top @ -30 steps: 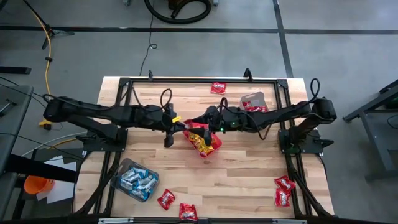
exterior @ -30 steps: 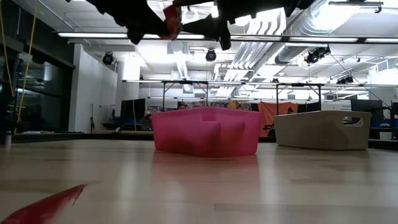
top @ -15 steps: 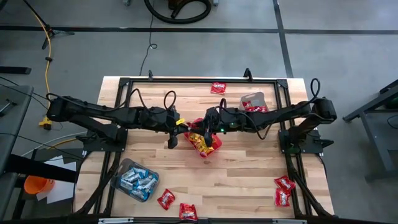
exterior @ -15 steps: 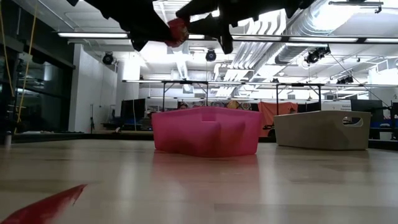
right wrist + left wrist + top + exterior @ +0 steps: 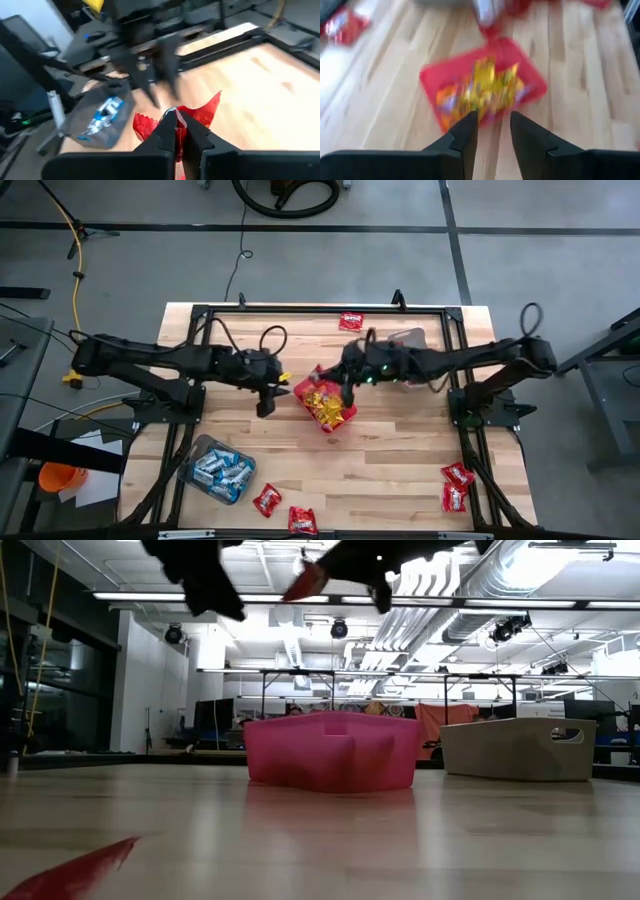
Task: Sort candy
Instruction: Put the red candy into the gray bin
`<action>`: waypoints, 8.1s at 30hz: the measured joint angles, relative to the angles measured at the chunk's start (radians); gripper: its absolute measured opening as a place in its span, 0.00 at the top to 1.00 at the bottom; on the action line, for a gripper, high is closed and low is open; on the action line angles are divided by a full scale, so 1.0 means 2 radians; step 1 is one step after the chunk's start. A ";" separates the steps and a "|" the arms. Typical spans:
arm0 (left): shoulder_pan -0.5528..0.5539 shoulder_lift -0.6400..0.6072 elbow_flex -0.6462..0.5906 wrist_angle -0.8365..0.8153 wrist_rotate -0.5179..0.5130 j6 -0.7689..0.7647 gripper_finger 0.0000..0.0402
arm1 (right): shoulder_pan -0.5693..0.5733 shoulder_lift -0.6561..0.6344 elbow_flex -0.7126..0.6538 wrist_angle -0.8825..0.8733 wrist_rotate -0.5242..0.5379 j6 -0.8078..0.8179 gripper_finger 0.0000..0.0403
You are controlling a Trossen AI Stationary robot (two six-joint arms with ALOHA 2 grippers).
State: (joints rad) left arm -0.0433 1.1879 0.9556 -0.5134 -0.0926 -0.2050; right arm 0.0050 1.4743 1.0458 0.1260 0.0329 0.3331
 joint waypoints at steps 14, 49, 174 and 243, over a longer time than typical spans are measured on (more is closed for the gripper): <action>-0.016 -0.168 -0.137 0.070 -0.075 -0.130 0.74 | -0.025 -0.163 0.000 -0.291 0.054 -0.011 1.00; -0.023 -0.223 -0.177 0.125 -0.092 -0.185 0.74 | -0.086 -0.240 -0.122 -0.567 0.154 0.259 0.83; 0.045 -0.010 -0.098 0.420 -0.083 0.005 0.99 | 0.041 -0.043 0.027 -0.089 0.070 -0.066 0.41; 0.051 -0.174 -0.098 0.147 -0.080 -0.032 0.51 | -0.001 -0.042 0.141 -0.424 0.246 -0.083 1.00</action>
State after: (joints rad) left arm 0.0578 0.8401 0.7593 -0.2186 -0.2533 -0.2689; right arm 0.0028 1.3912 1.3281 -0.7217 0.5254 0.1677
